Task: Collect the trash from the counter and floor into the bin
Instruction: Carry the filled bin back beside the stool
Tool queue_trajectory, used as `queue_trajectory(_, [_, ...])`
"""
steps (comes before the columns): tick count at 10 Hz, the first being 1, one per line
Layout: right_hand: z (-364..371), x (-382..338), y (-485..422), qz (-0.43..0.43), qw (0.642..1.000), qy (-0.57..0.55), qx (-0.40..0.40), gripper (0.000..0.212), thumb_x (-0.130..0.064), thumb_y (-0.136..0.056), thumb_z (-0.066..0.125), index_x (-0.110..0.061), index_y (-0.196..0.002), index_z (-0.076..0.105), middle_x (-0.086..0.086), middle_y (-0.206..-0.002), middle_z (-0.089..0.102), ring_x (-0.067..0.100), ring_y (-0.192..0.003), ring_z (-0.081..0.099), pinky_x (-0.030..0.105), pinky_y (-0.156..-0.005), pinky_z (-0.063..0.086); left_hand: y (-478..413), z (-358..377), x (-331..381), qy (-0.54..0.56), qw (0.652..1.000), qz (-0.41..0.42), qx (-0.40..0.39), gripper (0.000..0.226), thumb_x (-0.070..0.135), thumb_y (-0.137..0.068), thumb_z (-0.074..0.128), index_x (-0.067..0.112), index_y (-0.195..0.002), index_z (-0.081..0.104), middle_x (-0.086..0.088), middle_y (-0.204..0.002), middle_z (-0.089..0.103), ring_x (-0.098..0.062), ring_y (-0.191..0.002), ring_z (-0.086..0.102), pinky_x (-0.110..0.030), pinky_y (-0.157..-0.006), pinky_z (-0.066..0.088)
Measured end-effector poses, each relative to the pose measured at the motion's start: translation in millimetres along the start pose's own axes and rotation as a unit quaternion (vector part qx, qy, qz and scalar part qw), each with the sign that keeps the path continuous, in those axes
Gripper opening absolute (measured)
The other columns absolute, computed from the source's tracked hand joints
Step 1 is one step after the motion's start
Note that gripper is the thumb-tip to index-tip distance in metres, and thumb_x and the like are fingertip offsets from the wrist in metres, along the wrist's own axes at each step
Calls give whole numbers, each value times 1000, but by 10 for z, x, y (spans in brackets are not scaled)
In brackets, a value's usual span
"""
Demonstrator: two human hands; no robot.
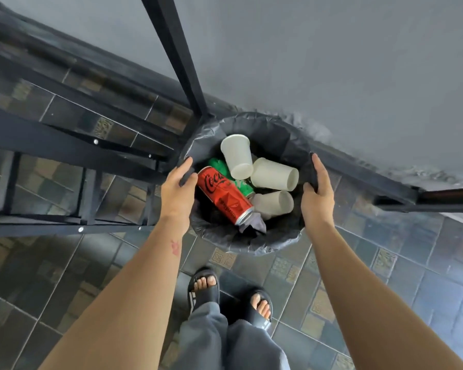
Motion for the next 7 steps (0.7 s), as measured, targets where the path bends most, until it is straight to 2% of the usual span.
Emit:
queue_trajectory(1, [258, 235, -347, -17, 1000, 8, -3, 70, 5, -97, 35, -50, -139, 42, -31, -144, 41, -11, -123, 35, 7, -92, 30, -360, 130, -242, 5, 1000, 11, 9, 41, 10, -98, 54, 31, -134, 60, 9, -146, 44, -6, -136, 38, -20, -106, 30])
queue_trajectory(2, [447, 411, -577, -24, 1000, 13, -12, 69, 4, -99, 34, -48, -143, 38, -33, -145, 39, -15, -120, 33, -9, -76, 27, -607, 226, -402, -13, 999, 29, 7, 41, 15, -98, 56, 33, -135, 58, 10, -150, 39, -1, -134, 36, -20, -107, 28])
queue_trajectory(3, [560, 529, -712, -31, 999, 28, -19, 70, 1, -100, 33, -52, -144, 33, -34, -146, 36, -12, -128, 32, -3, -89, 25, -780, 312, -533, -42, 998, 40, -10, 44, 21, -97, 57, 33, -139, 53, 9, -156, 28, 3, -126, 35, -19, -103, 26])
queue_trajectory(4, [647, 667, -762, -40, 996, 69, -31, 70, -3, -101, 32, -57, -145, 24, -28, -151, 32, 2, -138, 33, 21, -100, 33, -906, 346, -683, -74, 996, 44, -32, 48, 29, -97, 58, 33, -144, 48, 8, -159, 19, 1, -128, 35, -23, -104, 25])
queue_trajectory(5, [680, 732, -750, -66, 988, 132, -37, 68, -7, -103, 31, -54, -149, 12, -16, -157, 28, 13, -136, 38, 26, -91, 33, -924, 349, -748, -120, 990, 58, -49, 53, 32, -97, 57, 32, -148, 41, 9, -161, 13, -8, -141, 27, -30, -111, 24])
queue_trajectory(6, [705, 703, -738, -77, 967, 239, -53, 63, -22, -105, 34, -51, -150, 1, -11, -161, 17, 19, -139, 36, 36, -96, 36, -907, 358, -772, -216, 971, 64, -78, 63, 36, -97, 56, 31, -154, 29, 7, -164, 0, -16, -149, 15, -36, -118, 19])
queue_trajectory(7, [643, 559, -651, -95, 909, 405, -34, 57, -38, -105, 28, -46, -152, -4, -4, -164, -1, 22, -150, 11, 48, -118, 16, -793, 366, -704, -366, 922, 80, -93, 71, 45, -99, 48, 28, -158, 12, -1, -164, -17, -24, -151, -1, -43, -121, 8])
Point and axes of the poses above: each hand's wrist, its own y-axis away from the middle knuckle, its own z-axis out of the palm, x = y × z, the point moved 8 cm from there along -y, towards the middle knuckle
